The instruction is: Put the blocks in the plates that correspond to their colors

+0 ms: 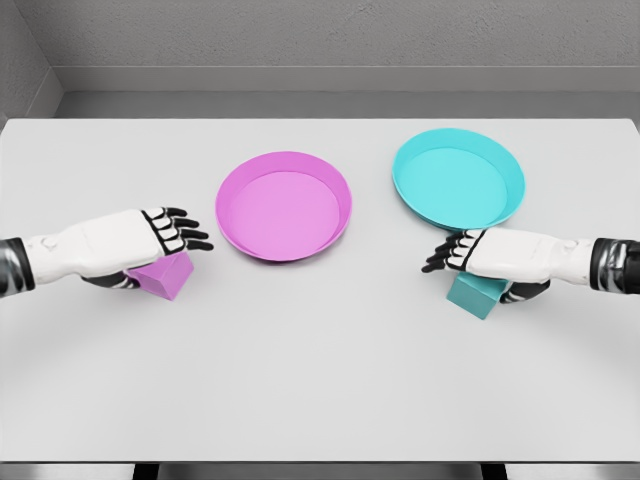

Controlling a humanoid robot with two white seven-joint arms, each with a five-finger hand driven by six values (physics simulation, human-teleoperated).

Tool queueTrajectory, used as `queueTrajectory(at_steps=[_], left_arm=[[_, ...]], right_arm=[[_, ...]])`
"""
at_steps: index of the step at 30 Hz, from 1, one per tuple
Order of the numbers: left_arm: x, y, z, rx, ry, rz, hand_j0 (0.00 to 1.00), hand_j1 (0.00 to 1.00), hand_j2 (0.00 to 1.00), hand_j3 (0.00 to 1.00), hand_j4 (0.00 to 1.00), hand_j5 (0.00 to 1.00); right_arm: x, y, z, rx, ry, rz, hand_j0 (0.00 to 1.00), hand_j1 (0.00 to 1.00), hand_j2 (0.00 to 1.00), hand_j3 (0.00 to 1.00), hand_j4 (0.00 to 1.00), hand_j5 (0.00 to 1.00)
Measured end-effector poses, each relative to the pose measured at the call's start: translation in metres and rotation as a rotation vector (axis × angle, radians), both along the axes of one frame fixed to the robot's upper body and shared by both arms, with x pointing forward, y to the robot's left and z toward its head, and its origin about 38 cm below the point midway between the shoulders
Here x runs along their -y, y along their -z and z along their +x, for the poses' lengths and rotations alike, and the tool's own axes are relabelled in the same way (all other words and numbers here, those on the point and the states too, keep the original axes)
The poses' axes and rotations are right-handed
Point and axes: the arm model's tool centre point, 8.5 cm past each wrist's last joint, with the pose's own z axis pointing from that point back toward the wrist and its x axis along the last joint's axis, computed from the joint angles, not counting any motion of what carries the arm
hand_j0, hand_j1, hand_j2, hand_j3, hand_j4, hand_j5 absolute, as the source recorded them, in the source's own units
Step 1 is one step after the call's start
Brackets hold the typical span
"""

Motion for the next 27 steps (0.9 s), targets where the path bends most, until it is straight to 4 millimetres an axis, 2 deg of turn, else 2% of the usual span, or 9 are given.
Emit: queueTrajectory(at_steps=[6, 7, 9, 12, 16, 27], left_arm=[[0.001, 0.004, 0.0, -0.011, 0.0, 0.001, 1.0, 1.0, 1.0, 1.0, 1.0, 1.0], [0.001, 0.005, 0.0, -0.012, 0.0, 0.002, 1.0, 1.0, 1.0, 1.0, 1.0, 1.0], [0.001, 0.007, 0.0, -0.016, 0.0, 0.001, 1.0, 1.0, 1.0, 1.0, 1.0, 1.0], [0.002, 0.008, 0.0, -0.019, -0.001, 0.0, 1.0, 1.0, 1.0, 1.0, 1.0, 1.0], [0.001, 0.012, 0.0, -0.026, -0.004, 0.004, 1.0, 1.0, 1.0, 1.0, 1.0, 1.0], [-0.002, 0.018, 0.001, -0.041, -0.016, 0.008, 1.0, 1.0, 1.0, 1.0, 1.0, 1.0]], right_arm=[[0.0, 0.0, 0.0, -0.004, -0.002, -0.008, 0.78, 0.78, 0.78, 0.78, 0.78, 0.78], [0.0, 0.0, 0.0, -0.004, -0.002, -0.009, 0.72, 0.72, 0.72, 0.72, 0.72, 0.72], [0.001, 0.0, 0.0, -0.003, -0.001, -0.01, 0.68, 0.68, 0.68, 0.68, 0.68, 0.68], [0.001, -0.001, 0.0, -0.003, 0.0, -0.012, 0.67, 0.67, 0.67, 0.67, 0.67, 0.67], [0.001, -0.002, 0.001, -0.001, 0.003, -0.005, 0.6, 0.6, 0.6, 0.6, 0.6, 0.6], [0.0, -0.011, 0.004, 0.025, -0.004, -0.006, 0.56, 0.56, 0.56, 0.56, 0.56, 0.56]])
